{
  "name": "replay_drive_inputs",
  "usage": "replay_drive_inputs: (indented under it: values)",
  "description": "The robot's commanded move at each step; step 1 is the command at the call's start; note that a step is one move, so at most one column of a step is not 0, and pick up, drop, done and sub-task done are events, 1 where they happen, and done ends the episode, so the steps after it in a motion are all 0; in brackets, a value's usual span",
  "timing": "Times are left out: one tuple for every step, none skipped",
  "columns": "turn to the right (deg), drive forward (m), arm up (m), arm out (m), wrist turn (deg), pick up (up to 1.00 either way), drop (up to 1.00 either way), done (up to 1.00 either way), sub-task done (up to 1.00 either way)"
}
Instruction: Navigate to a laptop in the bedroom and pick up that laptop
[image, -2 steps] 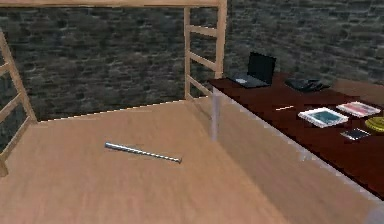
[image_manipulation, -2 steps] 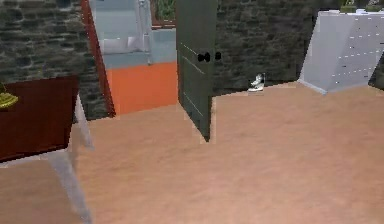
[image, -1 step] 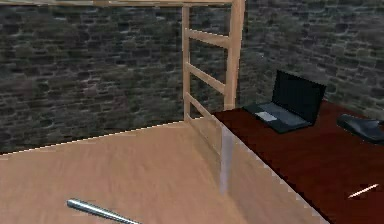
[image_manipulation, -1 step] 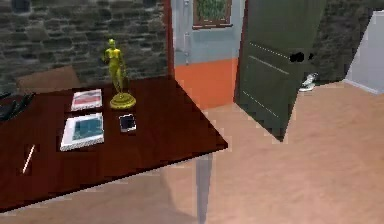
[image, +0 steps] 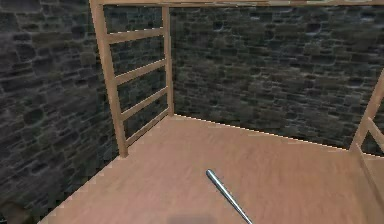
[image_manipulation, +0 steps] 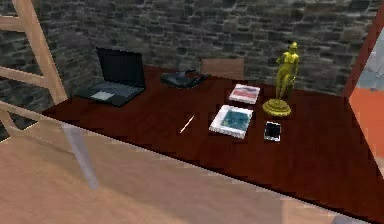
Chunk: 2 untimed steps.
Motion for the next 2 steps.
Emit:
replay_drive_inputs:
  values:
    - [-18.0, 0.00, 0.00, 0.00, 0.0, 0.00, 0.00, 0.00, 0.00]
    - [45.0, 0.00, 0.00, 0.00, 0.0, 0.00, 0.00, 0.00, 0.00]
